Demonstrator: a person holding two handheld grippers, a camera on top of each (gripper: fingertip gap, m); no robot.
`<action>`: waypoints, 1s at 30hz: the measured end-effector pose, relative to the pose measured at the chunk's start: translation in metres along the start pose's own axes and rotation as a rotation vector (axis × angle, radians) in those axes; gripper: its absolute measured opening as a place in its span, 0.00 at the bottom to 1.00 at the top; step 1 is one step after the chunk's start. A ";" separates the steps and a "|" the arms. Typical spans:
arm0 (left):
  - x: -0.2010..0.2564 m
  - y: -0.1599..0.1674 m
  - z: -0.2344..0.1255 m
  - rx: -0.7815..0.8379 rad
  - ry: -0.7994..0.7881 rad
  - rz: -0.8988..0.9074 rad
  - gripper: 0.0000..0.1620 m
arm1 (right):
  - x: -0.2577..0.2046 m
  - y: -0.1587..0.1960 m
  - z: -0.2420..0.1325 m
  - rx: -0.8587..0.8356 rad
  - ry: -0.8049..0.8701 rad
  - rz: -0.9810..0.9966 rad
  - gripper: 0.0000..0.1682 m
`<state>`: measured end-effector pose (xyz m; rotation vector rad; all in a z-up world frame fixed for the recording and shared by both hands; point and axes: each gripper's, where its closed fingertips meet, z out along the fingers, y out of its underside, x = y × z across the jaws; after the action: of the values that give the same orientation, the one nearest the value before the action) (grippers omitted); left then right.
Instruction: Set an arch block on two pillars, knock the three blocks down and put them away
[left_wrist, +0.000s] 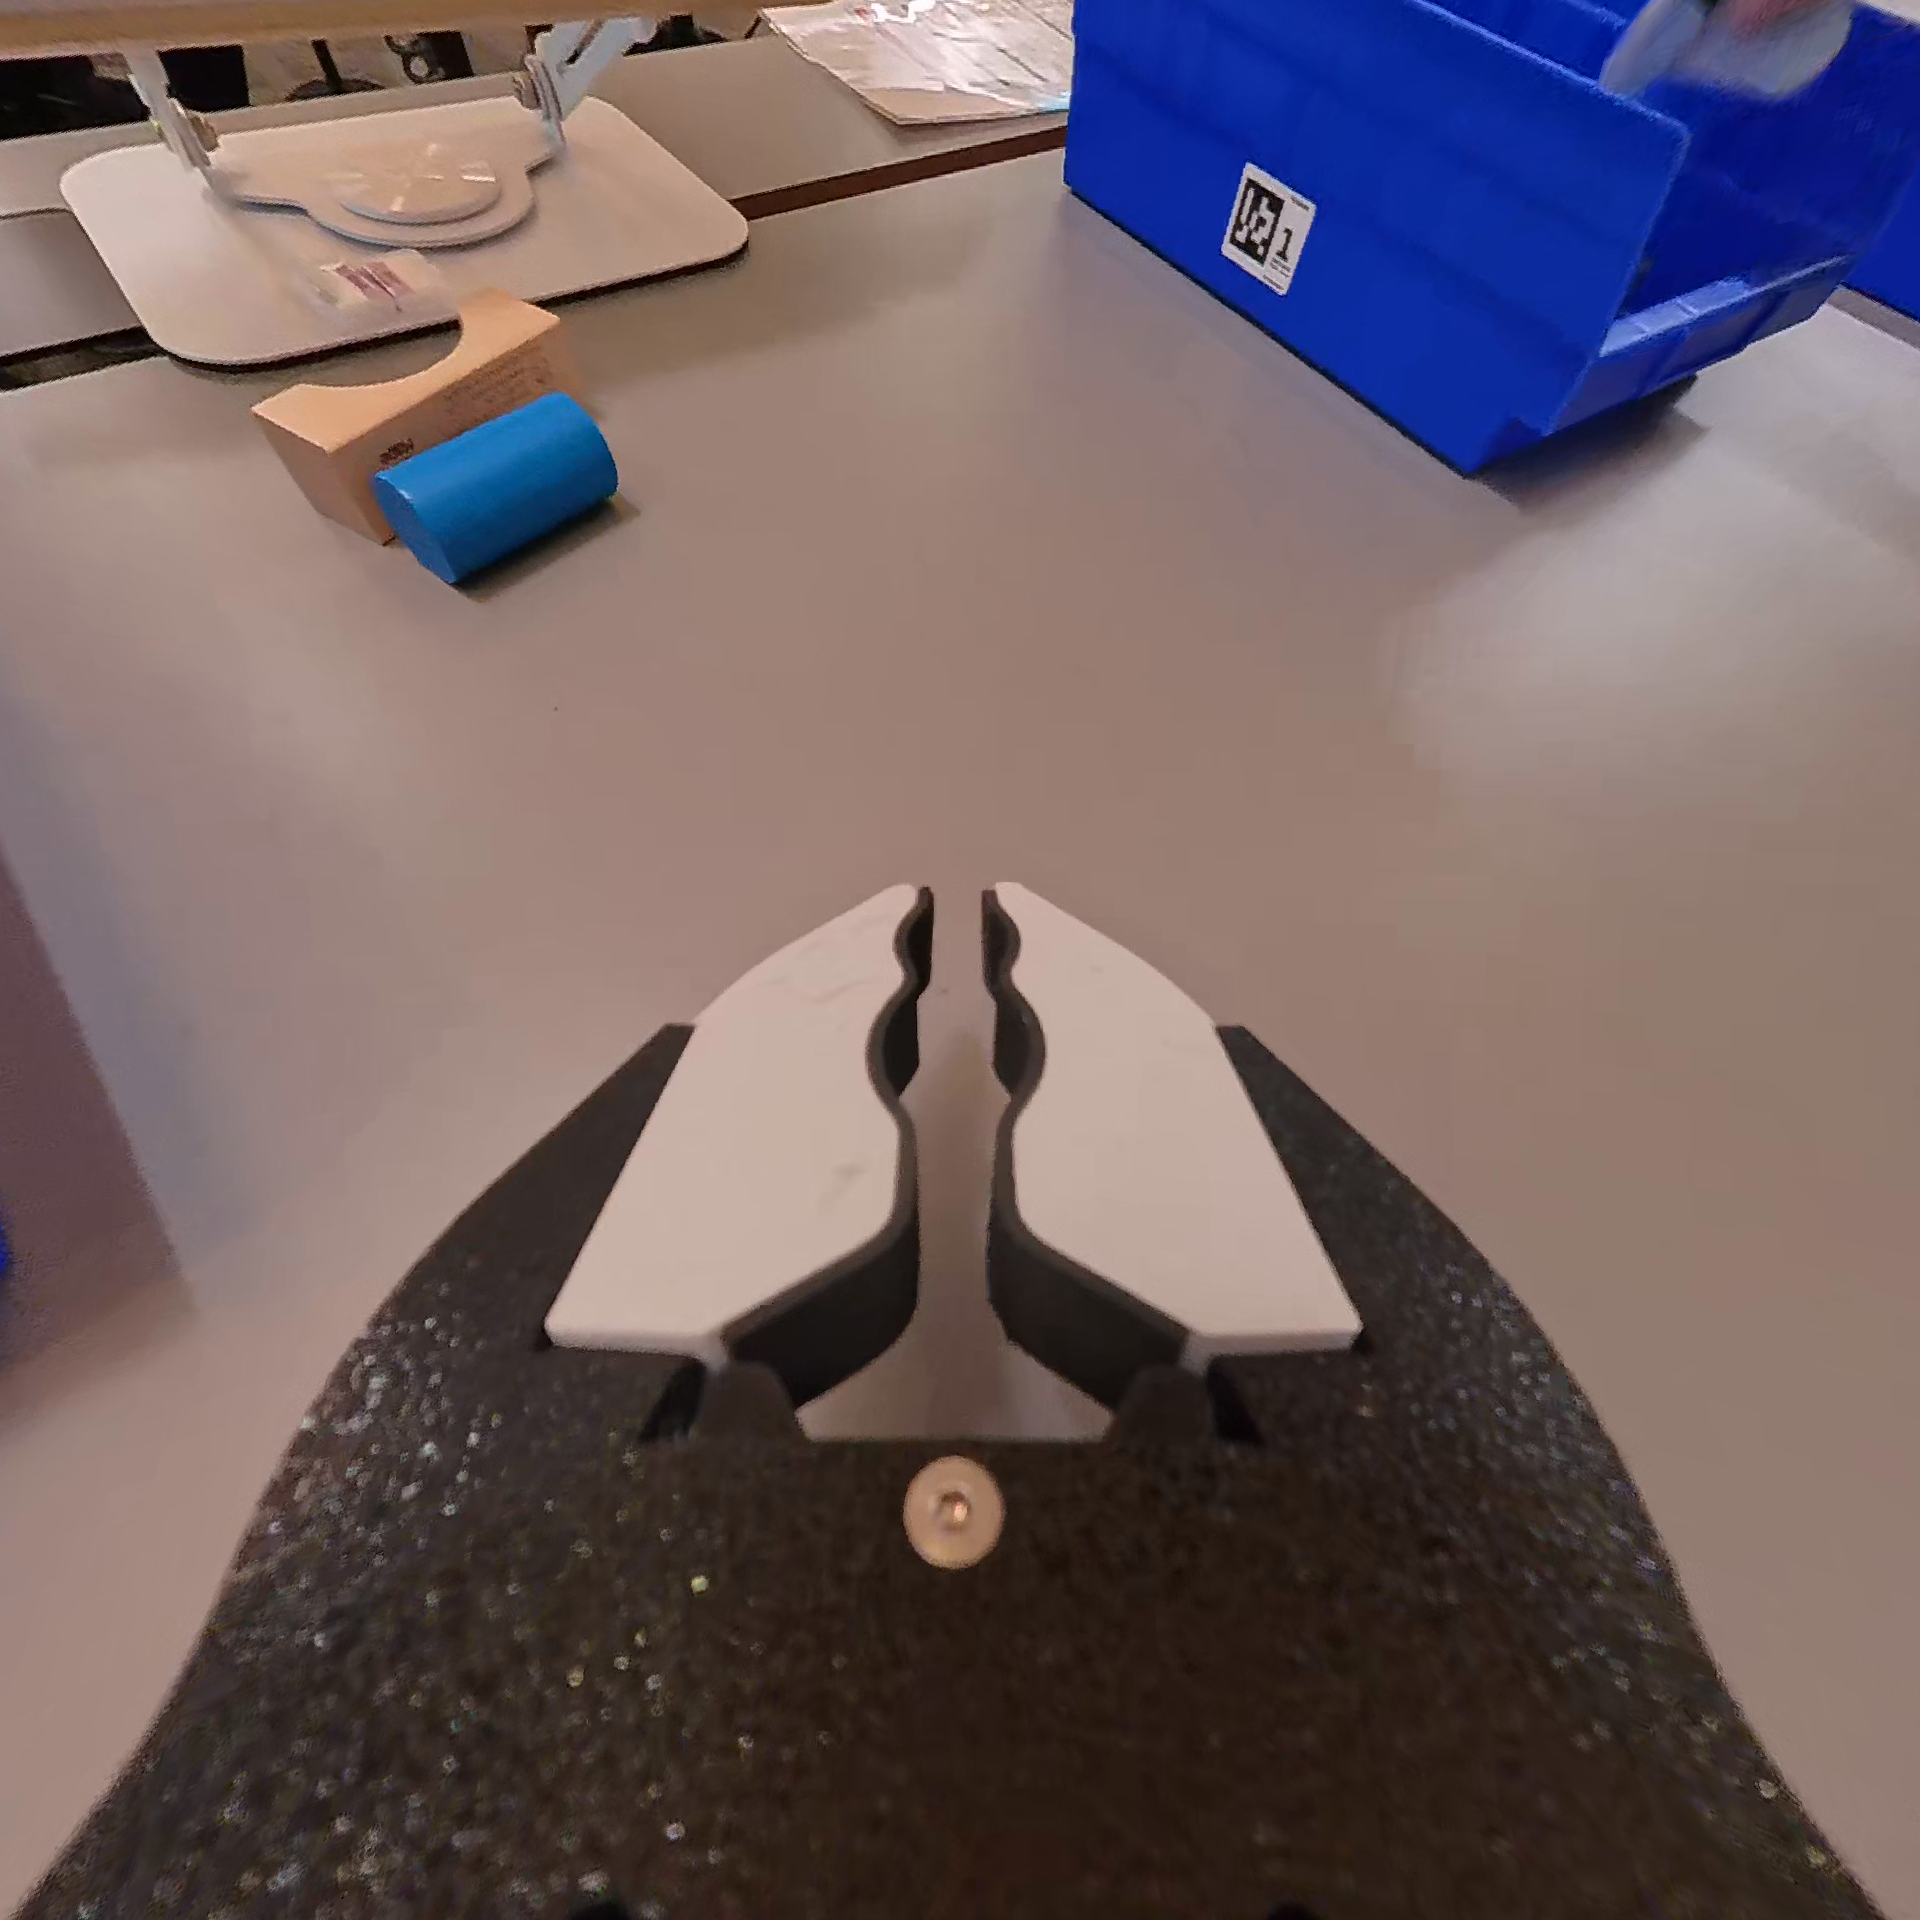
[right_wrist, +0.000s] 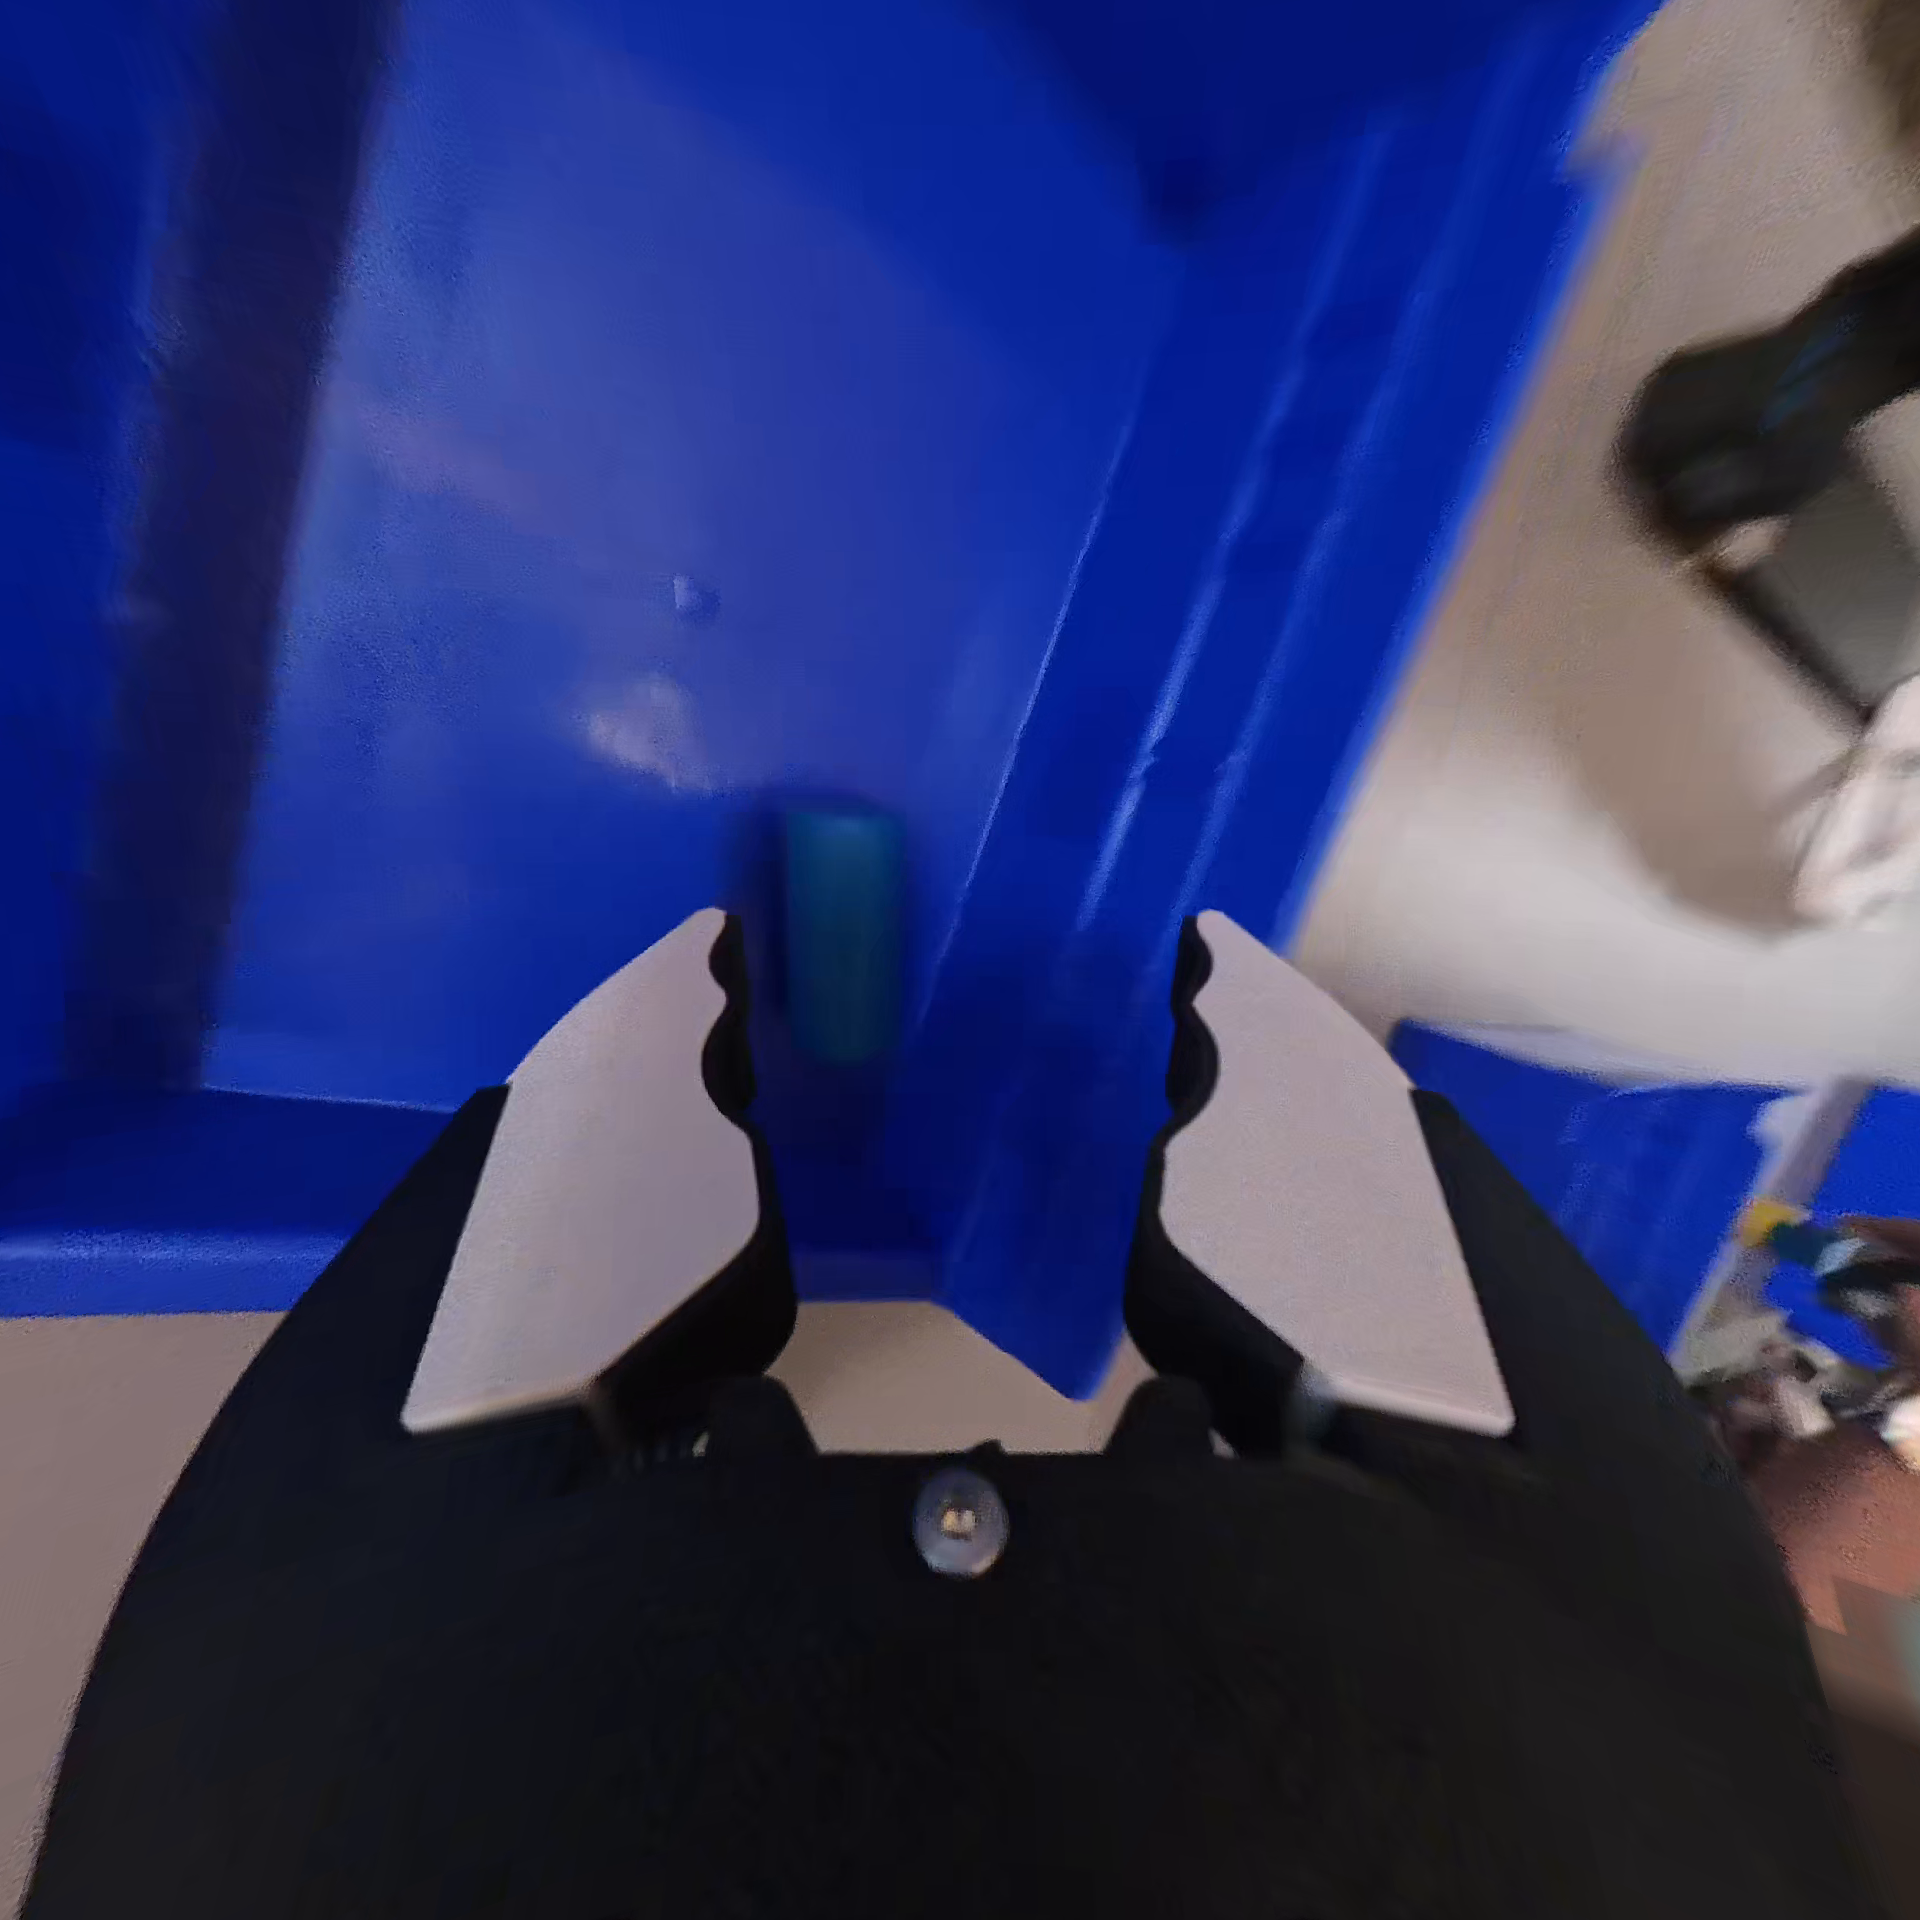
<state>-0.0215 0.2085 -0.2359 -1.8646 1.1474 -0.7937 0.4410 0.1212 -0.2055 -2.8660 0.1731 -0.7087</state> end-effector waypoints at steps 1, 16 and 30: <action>-0.002 0.000 -0.001 0.002 -0.003 -0.004 0.05 | 0.001 -0.021 -0.021 0.082 0.020 -0.022 0.48; -0.015 -0.002 -0.009 0.039 0.012 -0.058 0.08 | -0.354 -0.190 -0.128 0.641 -0.380 -1.156 0.46; -0.025 0.003 -0.015 0.053 0.027 -0.100 0.09 | -0.402 -0.222 -0.064 0.439 -0.352 -1.231 0.23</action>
<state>-0.0445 0.2262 -0.2337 -1.8841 1.0470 -0.8994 0.0727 0.3911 -0.2856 -2.3261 -1.6389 -0.2681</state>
